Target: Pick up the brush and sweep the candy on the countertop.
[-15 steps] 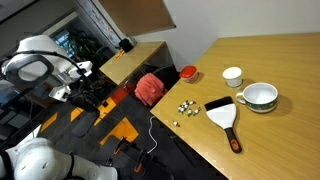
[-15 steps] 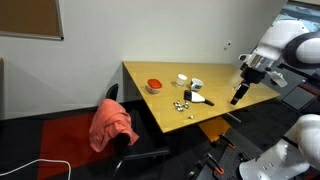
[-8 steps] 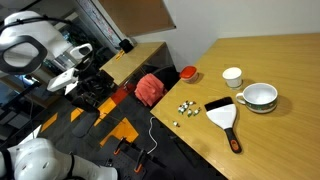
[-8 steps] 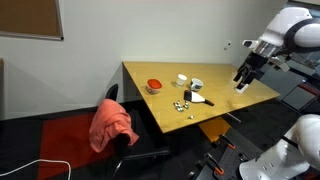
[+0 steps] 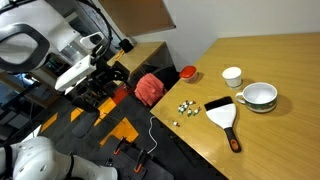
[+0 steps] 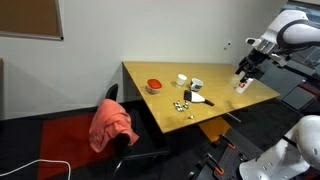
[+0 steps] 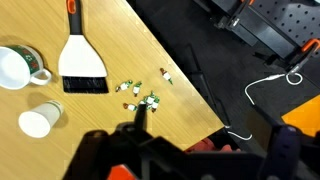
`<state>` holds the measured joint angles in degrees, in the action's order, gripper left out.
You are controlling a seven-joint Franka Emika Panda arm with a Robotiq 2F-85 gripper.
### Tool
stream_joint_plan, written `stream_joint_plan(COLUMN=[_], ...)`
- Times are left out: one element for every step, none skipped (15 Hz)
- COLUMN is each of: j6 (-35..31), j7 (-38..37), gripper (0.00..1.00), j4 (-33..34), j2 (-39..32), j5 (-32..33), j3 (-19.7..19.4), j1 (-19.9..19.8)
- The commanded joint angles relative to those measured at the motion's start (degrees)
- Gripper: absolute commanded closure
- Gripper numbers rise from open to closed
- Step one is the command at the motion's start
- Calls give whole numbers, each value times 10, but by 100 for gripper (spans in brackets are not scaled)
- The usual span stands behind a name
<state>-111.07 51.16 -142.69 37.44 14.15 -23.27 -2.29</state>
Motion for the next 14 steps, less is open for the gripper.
stream_joint_plan(j6=[-1, -1, -1, -1, -1, -1, -1, -13, -14, -15, -27, -41, -55, -77], j7=[11, 11, 10, 10, 10, 10, 10, -13, -18, 2, 17, 34, 54, 75], gripper=[0, 0, 0, 0, 0, 0, 0, 0, 0, 0, 0, 0, 0, 0], j4=[0, -1, -1, -1, -2, -2, -2, 6, 13, 22, 27, 35, 40, 45], j2=[-4, -4, -4, -4, -4, -4, -4, -18, -28, -41, -52, -69, -80, -97], j5=[-12, -13, -13, -13, -13, -13, -13, -26, -19, -26, -34, -45, -55, -65], j3=[15, 16, 18, 20, 21, 21, 21, 14, 13, -5, -19, -36, -50, -65], j1=[-19, -18, -18, -17, -17, -17, -17, -22, -29, -28, -28, -27, -26, -27])
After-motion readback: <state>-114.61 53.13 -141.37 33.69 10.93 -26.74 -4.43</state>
